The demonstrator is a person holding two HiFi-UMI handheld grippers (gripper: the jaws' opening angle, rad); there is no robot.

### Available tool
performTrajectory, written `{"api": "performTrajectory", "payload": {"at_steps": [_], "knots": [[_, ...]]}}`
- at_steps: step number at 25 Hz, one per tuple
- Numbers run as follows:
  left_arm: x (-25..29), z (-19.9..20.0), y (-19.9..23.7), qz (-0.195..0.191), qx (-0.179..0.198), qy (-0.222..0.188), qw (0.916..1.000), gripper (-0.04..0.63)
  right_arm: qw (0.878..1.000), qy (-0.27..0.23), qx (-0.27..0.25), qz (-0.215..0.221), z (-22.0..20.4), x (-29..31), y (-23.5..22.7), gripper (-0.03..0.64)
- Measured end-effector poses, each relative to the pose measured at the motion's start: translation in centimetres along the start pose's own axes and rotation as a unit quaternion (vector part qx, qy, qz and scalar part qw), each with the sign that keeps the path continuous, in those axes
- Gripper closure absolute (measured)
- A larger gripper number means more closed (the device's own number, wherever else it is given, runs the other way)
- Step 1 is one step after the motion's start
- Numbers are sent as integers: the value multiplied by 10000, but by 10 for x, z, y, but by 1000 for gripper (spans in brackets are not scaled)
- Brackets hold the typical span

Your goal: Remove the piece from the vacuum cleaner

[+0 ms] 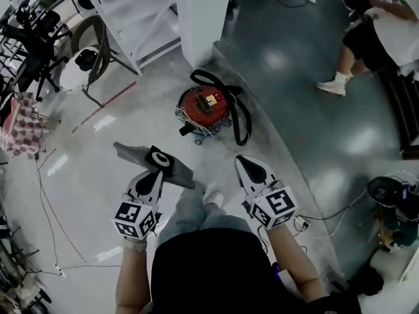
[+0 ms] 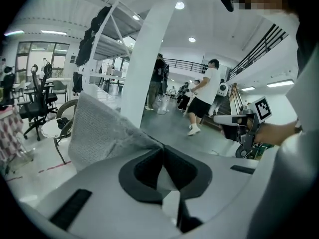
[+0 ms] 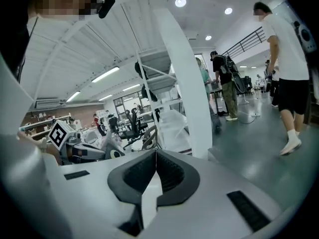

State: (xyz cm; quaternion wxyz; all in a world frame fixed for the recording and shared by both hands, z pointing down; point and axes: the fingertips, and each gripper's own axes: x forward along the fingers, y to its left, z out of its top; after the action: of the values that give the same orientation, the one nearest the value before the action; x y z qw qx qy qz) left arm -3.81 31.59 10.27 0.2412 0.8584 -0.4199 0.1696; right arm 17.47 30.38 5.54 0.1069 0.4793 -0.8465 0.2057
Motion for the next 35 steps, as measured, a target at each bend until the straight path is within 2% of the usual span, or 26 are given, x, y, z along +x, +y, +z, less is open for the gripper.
{"api": "performTrajectory", "payload": {"at_steps": [9, 19, 29, 35], "knots": [[50, -24, 96, -152, -439, 437, 9980, 565, 9980, 586, -90, 202, -1, 122, 4, 588], [116, -78, 161, -52, -767, 1004, 9920, 565, 9925, 1118, -114, 478, -33, 227, -12, 589], [197, -161, 201, 319, -1144, 1542, 9809, 565, 9795, 1807, -57, 892, -123, 311, -68, 589], [246, -221, 209, 407, -1199, 1879, 9740, 565, 9730, 2097, -37, 967, -184, 347, -102, 588]]}}
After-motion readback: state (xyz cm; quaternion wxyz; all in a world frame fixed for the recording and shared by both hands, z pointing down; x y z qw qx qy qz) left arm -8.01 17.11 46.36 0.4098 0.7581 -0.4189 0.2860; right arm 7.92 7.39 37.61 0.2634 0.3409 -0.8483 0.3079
